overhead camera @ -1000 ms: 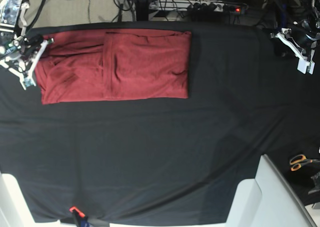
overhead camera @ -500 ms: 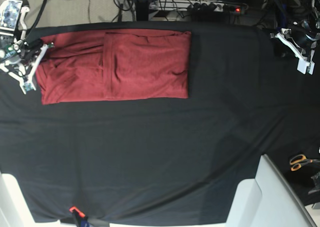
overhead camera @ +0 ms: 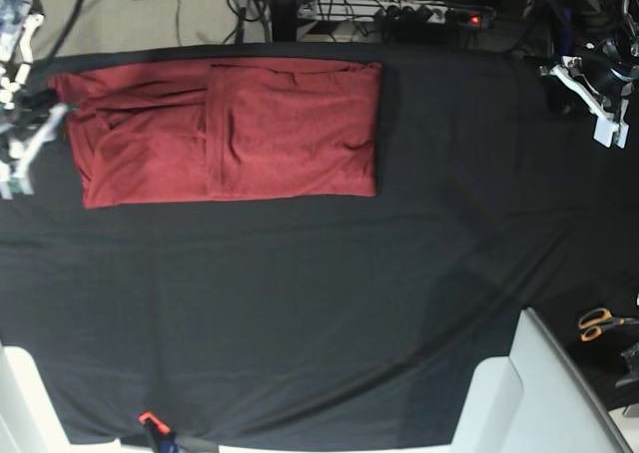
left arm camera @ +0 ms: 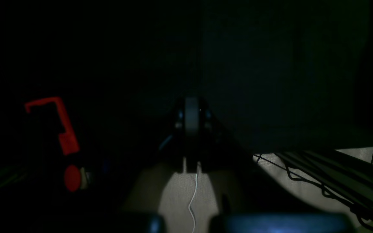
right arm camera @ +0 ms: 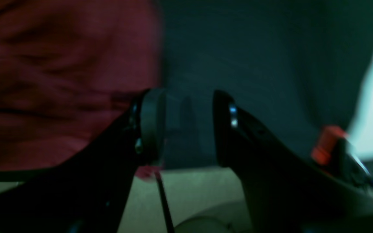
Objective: Fold the T-shirt properly
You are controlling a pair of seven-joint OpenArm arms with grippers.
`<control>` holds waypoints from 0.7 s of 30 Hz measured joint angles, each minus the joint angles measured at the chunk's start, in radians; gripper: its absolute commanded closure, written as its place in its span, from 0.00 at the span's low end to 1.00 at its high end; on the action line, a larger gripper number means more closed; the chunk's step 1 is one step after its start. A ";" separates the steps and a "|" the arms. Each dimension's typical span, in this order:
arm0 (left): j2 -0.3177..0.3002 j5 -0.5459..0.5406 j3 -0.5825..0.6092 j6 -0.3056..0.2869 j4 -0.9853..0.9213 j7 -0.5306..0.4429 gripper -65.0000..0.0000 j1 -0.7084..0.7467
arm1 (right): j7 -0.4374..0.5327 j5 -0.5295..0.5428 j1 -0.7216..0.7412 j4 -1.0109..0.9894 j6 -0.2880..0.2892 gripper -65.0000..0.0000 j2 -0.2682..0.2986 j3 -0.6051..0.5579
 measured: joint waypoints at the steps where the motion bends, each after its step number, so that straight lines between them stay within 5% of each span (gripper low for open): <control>1: 0.000 0.000 0.000 0.000 0.000 0.000 1.00 0.000 | -0.001 0.002 -0.007 0.030 0.001 0.65 -0.003 0.005; 4: 0.000 -0.001 0.000 0.000 0.000 -0.001 1.00 0.000 | 0.010 0.019 -0.054 0.096 0.010 0.68 -0.007 -0.002; 9: 0.003 0.000 0.001 0.000 0.000 0.001 1.00 -0.010 | 0.000 0.015 -0.128 0.080 0.014 1.00 -0.047 -0.052; 21: 0.000 -0.001 0.001 0.000 -0.001 0.000 1.00 -0.025 | 0.010 0.012 -0.054 -0.132 0.010 0.99 -0.037 -0.061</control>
